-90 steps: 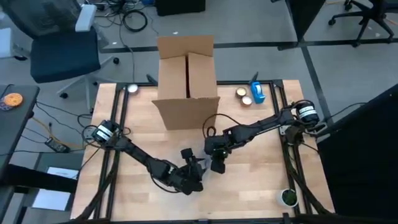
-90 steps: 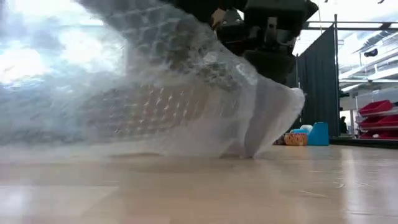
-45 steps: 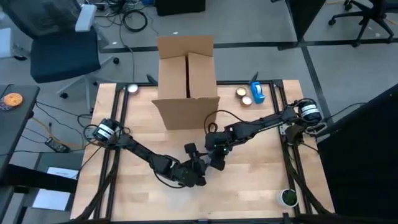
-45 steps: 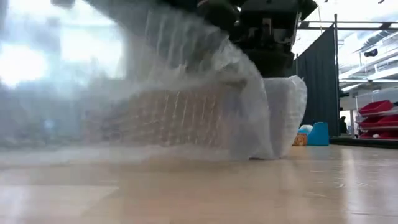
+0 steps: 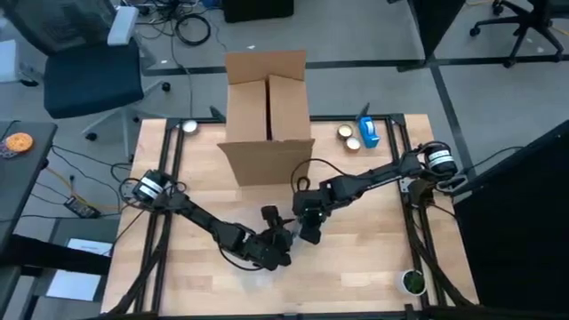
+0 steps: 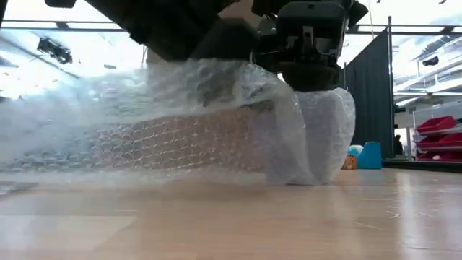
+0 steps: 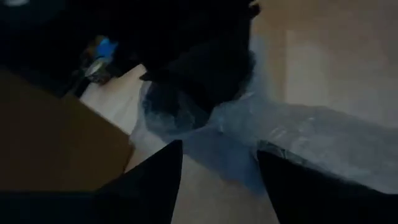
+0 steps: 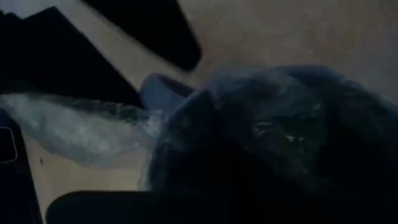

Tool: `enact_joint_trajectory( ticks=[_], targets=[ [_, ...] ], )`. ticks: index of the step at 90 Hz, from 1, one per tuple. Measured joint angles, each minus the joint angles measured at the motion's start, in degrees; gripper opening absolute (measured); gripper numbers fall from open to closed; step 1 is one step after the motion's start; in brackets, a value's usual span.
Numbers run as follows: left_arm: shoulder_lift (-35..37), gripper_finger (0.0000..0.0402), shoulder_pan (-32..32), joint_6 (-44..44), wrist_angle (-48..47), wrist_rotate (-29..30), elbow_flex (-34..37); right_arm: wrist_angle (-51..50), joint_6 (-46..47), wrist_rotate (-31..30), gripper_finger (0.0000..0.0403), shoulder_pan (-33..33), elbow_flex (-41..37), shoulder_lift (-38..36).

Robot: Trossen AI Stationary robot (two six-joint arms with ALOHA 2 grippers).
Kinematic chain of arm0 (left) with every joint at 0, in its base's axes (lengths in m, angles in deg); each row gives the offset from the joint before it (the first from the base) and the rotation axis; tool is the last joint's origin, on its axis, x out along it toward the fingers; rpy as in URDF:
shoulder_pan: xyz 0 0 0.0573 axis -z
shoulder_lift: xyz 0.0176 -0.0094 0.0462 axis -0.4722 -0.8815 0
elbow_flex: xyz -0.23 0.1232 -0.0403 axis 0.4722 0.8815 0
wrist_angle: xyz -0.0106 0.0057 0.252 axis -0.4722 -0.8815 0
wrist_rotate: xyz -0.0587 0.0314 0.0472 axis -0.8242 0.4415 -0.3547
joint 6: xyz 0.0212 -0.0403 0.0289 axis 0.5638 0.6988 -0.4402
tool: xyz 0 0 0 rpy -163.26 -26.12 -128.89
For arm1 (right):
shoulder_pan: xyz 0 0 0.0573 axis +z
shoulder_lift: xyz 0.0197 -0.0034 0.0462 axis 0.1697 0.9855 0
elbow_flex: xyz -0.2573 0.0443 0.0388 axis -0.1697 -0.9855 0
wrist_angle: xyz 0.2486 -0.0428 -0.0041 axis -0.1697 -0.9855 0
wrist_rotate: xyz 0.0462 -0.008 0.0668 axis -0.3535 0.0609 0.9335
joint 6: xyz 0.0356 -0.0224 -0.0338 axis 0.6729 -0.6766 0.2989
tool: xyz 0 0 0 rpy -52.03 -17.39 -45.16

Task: Wrap mug
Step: Wrap the blue mug with bubble wrap

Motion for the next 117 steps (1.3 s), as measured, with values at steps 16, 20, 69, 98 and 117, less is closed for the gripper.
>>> enact_joint_trajectory(
  ticks=[16, 20, 69, 98, 117],
  targets=[
    [-0.04, 0.0192, 0.90, -1.28, 4.05, 3.40, 0.01, -8.84, -0.67, 0.65, 0.0000, 0.25, 4.83, -1.50],
    [-0.04, 0.0192, 0.95, -1.81, 4.62, 3.29, 0.01, -10.15, -0.81, 0.63, 0.0000, 0.31, 6.22, -1.59],
    [-0.04, 0.0192, 0.98, -1.52, 3.46, 2.81, 0.01, -13.82, 0.18, -6.62, 0.0000, -0.35, 3.32, -1.76],
    [-0.04, 0.0192, 0.98, 0.25, 3.13, 2.78, 0.01, -12.17, 0.27, -4.14, 0.0000, 2.33, 1.51, -1.72],
    [-0.04, 0.0192, 0.98, 1.09, 2.59, 2.78, 0.01, -23.25, -2.69, 0.42, 0.0000, 4.16, 10.03, -1.75]
  ],
)
